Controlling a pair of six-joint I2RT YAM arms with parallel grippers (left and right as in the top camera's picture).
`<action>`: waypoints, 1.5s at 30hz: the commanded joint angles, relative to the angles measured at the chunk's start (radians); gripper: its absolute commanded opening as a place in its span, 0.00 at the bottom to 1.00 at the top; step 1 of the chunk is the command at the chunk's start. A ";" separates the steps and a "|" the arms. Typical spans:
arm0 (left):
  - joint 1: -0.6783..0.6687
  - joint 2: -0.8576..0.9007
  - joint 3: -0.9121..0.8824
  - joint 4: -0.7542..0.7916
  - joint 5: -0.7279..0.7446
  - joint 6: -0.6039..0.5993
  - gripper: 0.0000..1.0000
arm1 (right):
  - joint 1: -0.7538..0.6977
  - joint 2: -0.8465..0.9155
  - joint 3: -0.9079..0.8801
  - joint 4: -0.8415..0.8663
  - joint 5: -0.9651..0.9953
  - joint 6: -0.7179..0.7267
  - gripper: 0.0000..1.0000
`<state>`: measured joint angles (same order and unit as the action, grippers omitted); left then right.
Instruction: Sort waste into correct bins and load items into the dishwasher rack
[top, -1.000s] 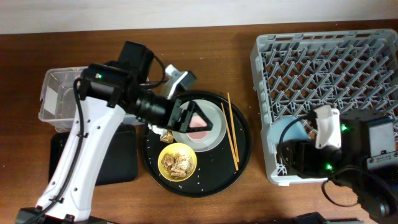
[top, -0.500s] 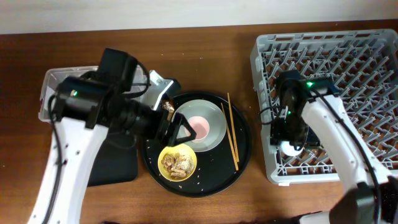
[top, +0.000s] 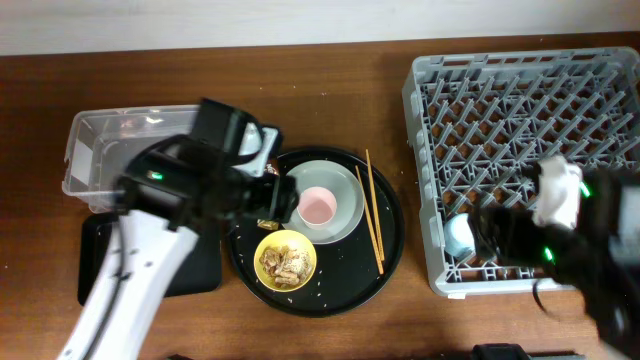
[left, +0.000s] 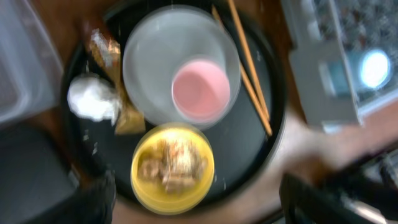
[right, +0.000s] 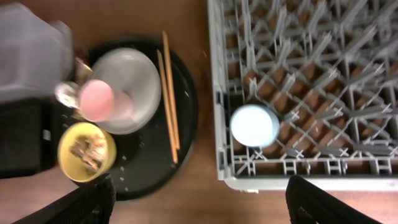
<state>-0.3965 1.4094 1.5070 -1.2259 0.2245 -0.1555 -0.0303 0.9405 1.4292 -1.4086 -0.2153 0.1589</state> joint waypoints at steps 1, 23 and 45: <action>-0.085 0.024 -0.228 0.174 -0.190 -0.144 0.83 | -0.002 -0.167 -0.025 -0.005 0.003 0.018 0.91; -0.063 0.288 -0.107 0.273 -0.137 -0.116 0.00 | -0.002 -0.211 -0.217 -0.005 -0.040 -0.006 0.98; -0.070 0.161 0.055 0.204 1.132 0.149 0.00 | -0.002 0.080 -0.217 0.321 -1.216 -0.445 0.91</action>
<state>-0.4450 1.5673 1.5558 -1.0252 1.3624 -0.0261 -0.0303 0.9981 1.2076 -1.1000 -1.3613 -0.3443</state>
